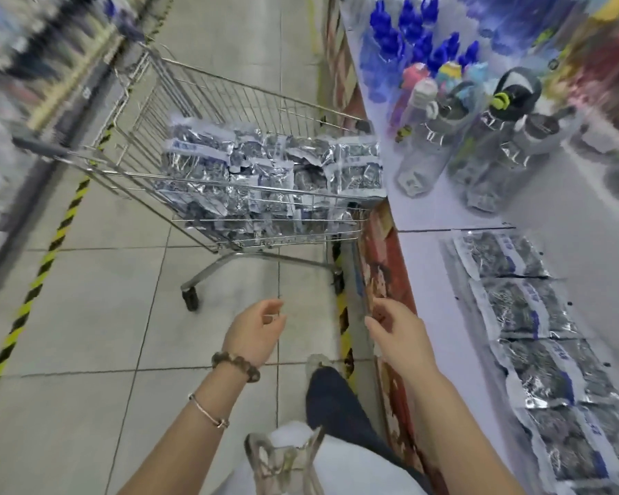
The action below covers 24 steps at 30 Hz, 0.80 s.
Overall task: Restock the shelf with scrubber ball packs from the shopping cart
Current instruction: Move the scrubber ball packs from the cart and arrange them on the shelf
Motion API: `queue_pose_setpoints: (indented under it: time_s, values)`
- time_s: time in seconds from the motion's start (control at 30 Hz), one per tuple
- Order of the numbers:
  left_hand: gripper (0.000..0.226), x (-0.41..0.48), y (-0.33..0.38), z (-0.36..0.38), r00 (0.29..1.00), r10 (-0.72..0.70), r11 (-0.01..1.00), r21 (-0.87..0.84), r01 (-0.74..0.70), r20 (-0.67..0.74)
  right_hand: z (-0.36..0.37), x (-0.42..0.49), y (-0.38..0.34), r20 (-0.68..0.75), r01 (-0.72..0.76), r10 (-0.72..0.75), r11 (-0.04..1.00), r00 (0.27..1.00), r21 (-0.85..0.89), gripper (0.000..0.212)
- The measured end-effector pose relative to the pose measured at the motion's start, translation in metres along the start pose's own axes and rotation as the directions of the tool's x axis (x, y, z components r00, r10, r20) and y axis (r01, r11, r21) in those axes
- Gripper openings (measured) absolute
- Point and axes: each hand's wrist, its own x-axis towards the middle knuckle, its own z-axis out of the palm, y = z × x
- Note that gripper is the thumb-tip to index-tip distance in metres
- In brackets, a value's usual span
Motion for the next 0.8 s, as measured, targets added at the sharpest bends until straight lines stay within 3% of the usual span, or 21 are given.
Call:
queue_pose_setpoints:
  time_s: [0.53,0.8]
  values:
    - [0.026,0.215,0.071,-0.066,0.969,-0.094,0.996,-0.027,0.091,-0.228,0.005,0.265,-0.079,0.154,0.117,-0.109,0.992,0.982,-0.041,0.037]
    - [0.028,0.304,0.057,-0.116,0.949,-0.114,0.992,0.011,0.123,-0.294,0.048,0.356,-0.130,0.257,0.132,-0.116,0.990,0.959,-0.047,0.033]
